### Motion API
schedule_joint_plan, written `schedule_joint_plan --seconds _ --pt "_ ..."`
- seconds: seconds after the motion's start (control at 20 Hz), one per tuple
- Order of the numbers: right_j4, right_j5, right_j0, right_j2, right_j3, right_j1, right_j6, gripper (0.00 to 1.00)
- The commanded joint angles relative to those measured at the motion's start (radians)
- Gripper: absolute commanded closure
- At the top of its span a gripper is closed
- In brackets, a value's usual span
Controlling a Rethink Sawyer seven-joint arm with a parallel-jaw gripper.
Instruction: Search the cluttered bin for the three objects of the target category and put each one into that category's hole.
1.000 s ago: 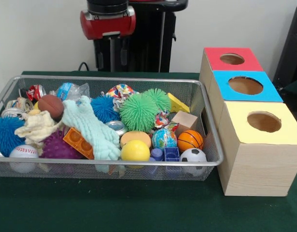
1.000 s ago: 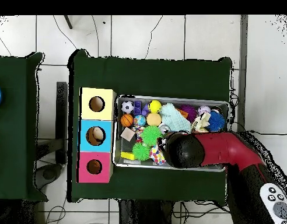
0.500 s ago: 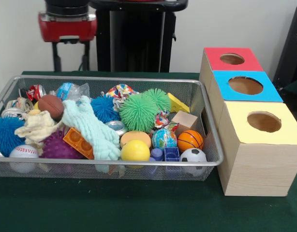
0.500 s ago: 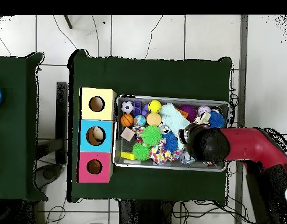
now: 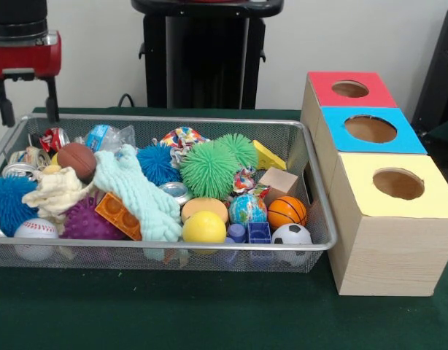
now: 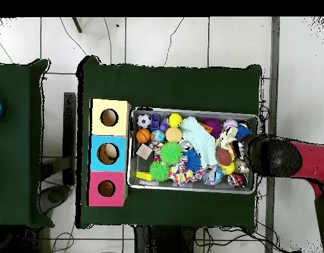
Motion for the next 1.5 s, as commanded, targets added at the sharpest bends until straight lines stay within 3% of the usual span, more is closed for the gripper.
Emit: schedule_joint_plan --seconds 0.05,0.3,0.5,0.8,1.25,1.5 --pt "-0.017 0.028 -0.046 0.153 -0.067 0.134 -0.401 0.0" --pt "-0.003 -0.005 -0.083 0.22 -0.046 0.174 -0.434 0.0" --pt "0.0 0.042 -0.09 0.24 -0.032 0.195 -0.463 0.0" --pt "0.024 0.191 -0.088 0.21 -0.024 0.189 -0.472 0.0" --pt "-0.059 0.244 -0.068 0.148 -0.03 0.188 -0.491 0.0" --pt "-0.084 0.209 -0.081 0.156 -0.006 0.199 -0.487 0.0"
